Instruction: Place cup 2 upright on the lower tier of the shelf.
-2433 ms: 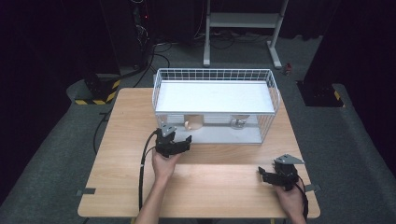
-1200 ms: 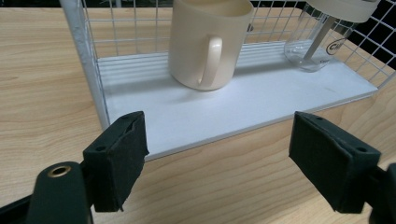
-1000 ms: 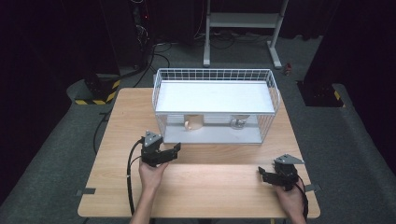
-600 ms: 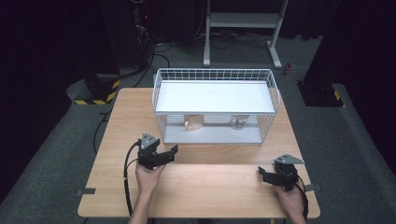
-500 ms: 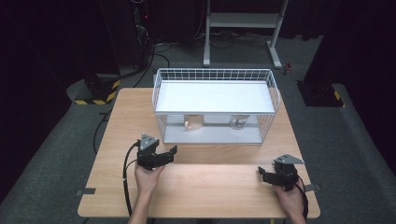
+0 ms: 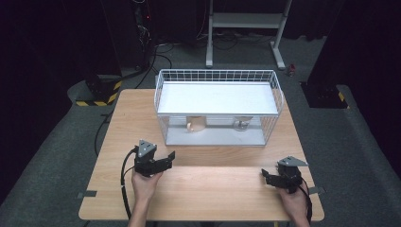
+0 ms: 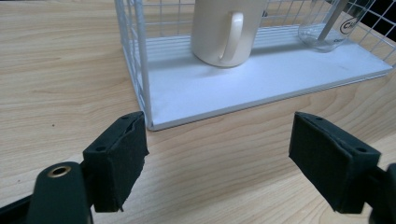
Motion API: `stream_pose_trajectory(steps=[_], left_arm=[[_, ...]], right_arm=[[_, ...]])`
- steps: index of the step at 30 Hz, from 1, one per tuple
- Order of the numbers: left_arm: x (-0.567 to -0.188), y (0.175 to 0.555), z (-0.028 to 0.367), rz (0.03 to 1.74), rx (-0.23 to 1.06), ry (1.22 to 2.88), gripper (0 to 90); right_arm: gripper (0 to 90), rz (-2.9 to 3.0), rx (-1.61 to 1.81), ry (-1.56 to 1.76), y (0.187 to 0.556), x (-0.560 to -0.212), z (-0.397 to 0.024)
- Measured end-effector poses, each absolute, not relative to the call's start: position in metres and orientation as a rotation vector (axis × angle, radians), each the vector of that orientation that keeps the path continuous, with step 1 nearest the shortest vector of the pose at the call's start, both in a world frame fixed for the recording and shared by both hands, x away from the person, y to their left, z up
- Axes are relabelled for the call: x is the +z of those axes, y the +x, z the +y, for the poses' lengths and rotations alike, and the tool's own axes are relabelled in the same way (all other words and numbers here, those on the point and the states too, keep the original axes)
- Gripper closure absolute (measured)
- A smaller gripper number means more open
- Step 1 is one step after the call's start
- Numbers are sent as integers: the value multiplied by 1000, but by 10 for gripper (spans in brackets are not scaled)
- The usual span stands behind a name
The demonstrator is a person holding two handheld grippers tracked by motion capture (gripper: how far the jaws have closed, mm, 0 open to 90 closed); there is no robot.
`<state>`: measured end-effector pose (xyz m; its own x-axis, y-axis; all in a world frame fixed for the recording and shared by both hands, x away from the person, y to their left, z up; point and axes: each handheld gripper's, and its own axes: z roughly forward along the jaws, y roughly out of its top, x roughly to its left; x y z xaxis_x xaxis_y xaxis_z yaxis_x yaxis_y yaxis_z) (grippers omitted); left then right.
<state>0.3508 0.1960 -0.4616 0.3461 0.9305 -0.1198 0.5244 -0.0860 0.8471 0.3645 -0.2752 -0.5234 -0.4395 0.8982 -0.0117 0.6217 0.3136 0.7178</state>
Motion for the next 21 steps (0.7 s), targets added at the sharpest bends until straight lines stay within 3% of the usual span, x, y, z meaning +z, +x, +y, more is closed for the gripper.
stream_pose_trajectory(steps=[21], left_arm=[[-475, 337, 212, 1354, 597, 1750, 198]], right_arm=[[228, 2175, 910, 1349, 365, -523, -275]])
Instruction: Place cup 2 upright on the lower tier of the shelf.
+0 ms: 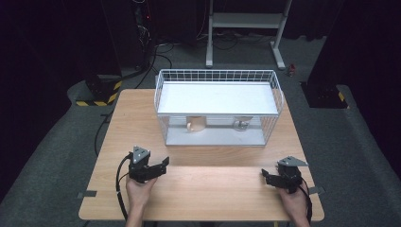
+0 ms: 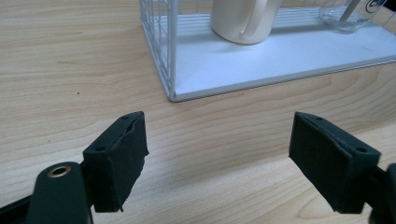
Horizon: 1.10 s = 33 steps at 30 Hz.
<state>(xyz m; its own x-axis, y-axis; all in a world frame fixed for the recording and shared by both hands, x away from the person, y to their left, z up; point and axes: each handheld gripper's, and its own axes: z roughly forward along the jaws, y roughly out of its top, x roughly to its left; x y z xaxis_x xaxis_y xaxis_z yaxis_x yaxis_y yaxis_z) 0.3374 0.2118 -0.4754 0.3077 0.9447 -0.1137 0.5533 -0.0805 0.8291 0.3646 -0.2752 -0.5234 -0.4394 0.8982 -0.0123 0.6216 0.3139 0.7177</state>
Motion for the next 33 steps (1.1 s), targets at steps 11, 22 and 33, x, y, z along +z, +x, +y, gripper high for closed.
stream_pose_trajectory(steps=[11, 22, 33], left_arm=[[-485, 334, 217, 1384, 597, 1772, 198], [-495, 332, 219, 1416, 610, 1795, 194], [-508, 334, 222, 1457, 620, 1832, 191]], right_arm=[[228, 2175, 911, 1347, 365, -523, -275], [228, 2175, 911, 1347, 365, -523, -275], [228, 2175, 911, 1348, 365, -523, -275]])
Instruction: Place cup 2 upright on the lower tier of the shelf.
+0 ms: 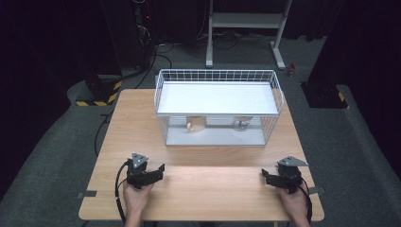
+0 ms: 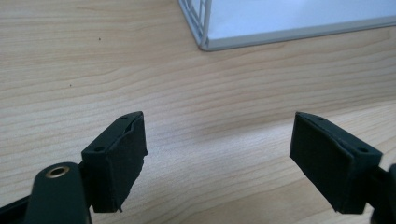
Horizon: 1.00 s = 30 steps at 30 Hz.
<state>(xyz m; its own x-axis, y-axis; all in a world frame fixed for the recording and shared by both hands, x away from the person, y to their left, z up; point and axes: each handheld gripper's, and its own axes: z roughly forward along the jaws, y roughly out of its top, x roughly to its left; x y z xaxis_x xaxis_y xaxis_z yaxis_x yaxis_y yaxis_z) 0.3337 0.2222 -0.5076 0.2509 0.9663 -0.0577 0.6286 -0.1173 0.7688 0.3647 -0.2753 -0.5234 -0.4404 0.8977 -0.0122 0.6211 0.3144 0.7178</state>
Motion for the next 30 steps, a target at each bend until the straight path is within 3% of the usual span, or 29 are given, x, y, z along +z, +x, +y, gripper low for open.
stream_pose_trajectory(steps=[30], left_arm=[[-528, 349, 222, 1530, 674, 1867, 187]], right_arm=[[228, 2175, 911, 1347, 365, -523, -275]])
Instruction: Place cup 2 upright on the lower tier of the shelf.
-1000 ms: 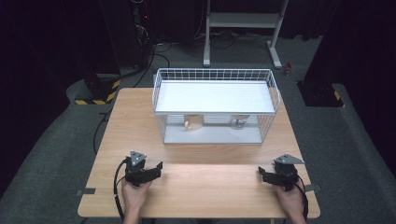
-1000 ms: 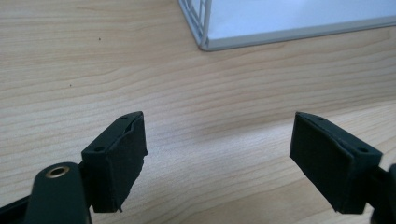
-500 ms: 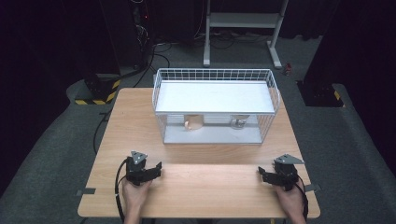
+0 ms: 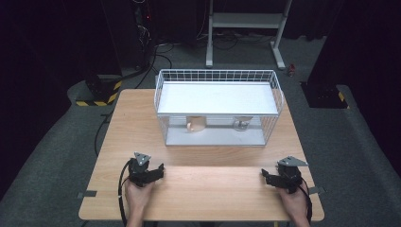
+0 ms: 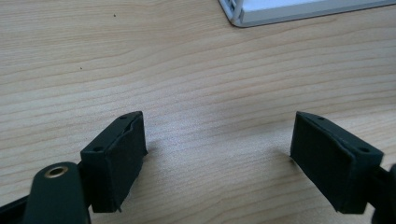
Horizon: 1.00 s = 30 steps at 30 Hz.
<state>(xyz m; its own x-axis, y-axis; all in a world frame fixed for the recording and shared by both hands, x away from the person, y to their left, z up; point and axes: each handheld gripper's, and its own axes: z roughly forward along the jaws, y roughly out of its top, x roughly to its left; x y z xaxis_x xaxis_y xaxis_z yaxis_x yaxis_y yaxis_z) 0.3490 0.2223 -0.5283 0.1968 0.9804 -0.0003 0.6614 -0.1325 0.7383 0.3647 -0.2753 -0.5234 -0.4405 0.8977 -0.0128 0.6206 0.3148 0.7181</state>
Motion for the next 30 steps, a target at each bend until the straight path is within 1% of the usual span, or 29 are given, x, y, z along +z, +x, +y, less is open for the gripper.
stream_pose_trajectory(steps=[30], left_arm=[[-528, 350, 222, 1532, 681, 1883, 175]], right_arm=[[228, 2176, 911, 1347, 365, -523, -275]])
